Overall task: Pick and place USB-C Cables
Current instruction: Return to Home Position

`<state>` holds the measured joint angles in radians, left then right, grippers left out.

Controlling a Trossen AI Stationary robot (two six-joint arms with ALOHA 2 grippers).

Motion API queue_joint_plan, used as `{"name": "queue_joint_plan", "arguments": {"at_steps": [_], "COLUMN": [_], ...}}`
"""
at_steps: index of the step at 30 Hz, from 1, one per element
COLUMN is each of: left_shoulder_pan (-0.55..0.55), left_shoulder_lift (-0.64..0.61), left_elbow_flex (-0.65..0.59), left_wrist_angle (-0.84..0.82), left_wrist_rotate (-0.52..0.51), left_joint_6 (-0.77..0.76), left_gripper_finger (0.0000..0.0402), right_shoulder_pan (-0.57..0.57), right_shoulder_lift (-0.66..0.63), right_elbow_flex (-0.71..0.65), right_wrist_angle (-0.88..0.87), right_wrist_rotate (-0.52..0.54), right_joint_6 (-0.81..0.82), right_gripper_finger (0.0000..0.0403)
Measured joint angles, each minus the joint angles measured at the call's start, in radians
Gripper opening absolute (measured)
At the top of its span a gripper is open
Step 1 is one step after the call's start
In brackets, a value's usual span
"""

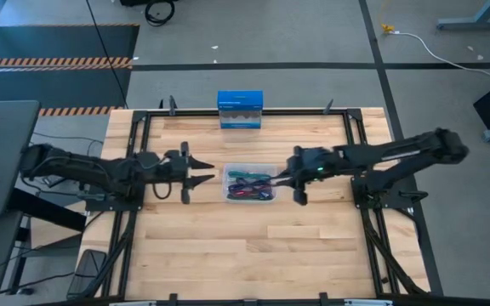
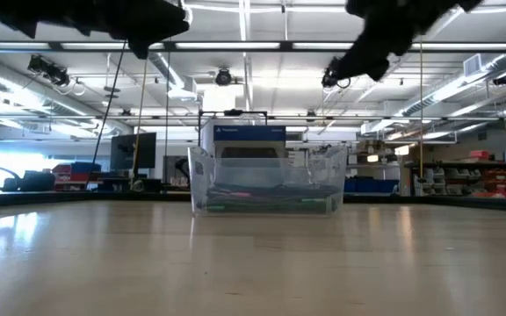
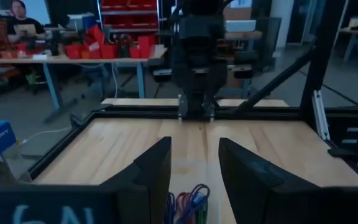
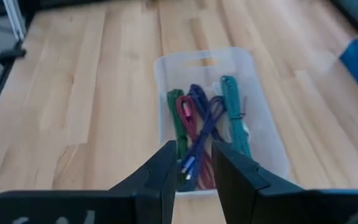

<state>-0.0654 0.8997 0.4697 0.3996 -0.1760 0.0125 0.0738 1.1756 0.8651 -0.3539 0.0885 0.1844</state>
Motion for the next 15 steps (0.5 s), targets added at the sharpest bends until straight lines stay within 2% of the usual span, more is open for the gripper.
{"name": "queue_joint_plan", "arguments": {"at_steps": [8,15], "left_shoulder_pan": [0.001,0.001], "left_shoulder_lift": [-0.105,-0.160], "left_elbow_flex": [-0.141,-0.248], "left_wrist_angle": [0.115,0.193], "left_wrist_rotate": [0.000,0.000], "left_joint_6": [-0.001,-0.001], "left_gripper_finger": [0.0142,0.0142], "right_shoulder_pan": [-0.045,-0.063], "right_shoulder_lift": [-0.313,-0.520], "right_elbow_flex": [-0.350,-0.567], "right_wrist_angle": [0.330,0.457], "right_wrist_rotate": [0.000,-0.020], "right_joint_6": [-0.045,-0.046], "right_gripper_finger": [0.0107,0.0107]}}
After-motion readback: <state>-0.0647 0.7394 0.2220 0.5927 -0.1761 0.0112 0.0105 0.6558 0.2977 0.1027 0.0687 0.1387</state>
